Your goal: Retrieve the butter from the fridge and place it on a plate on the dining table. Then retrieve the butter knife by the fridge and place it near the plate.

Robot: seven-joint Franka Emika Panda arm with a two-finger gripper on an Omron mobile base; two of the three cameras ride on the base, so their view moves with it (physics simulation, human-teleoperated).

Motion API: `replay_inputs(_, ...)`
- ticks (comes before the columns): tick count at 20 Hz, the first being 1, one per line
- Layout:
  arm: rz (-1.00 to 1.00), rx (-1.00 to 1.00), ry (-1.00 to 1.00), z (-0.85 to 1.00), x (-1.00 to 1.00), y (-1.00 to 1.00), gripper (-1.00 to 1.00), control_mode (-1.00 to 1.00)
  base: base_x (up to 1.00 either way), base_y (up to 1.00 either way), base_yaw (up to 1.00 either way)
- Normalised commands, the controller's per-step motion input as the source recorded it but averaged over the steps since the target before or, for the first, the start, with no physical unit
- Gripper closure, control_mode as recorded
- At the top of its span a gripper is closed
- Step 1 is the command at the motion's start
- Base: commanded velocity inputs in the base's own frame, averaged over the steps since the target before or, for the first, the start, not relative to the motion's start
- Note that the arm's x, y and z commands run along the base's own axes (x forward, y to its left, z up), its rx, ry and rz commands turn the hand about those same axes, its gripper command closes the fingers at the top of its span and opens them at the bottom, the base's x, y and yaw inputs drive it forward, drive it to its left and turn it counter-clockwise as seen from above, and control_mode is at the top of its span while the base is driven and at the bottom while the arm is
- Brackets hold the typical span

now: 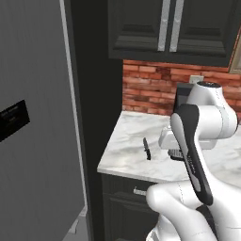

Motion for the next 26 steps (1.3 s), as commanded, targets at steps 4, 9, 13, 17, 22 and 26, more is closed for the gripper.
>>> replay_inputs(4,-0.01,0.00,0.00,0.00,0.11,0.01,-1.00,-1.00,0.18,0.10,-0.02)
replay_inputs(9,-0.09,0.00,0.00,-0.02,0.61,0.02,-1.00,-1.00,0.00,0.00,0.00)
replay_inputs(13,-0.08,0.00,-0.03,-0.23,0.56,0.00,-1.00,-1.00,0.00,0.00,0.00)
replay_inputs(17,-0.05,-0.03,-0.05,-0.49,0.44,0.00,-1.00,-1.00,0.00,0.00,0.00)
replay_inputs(22,-0.07,-0.05,-0.03,-0.40,0.63,0.02,-1.00,-1.00,0.00,0.00,0.00)
replay_inputs(26,-0.08,-0.04,0.00,-0.22,0.52,0.00,-1.00,-1.00,0.00,0.00,0.00)
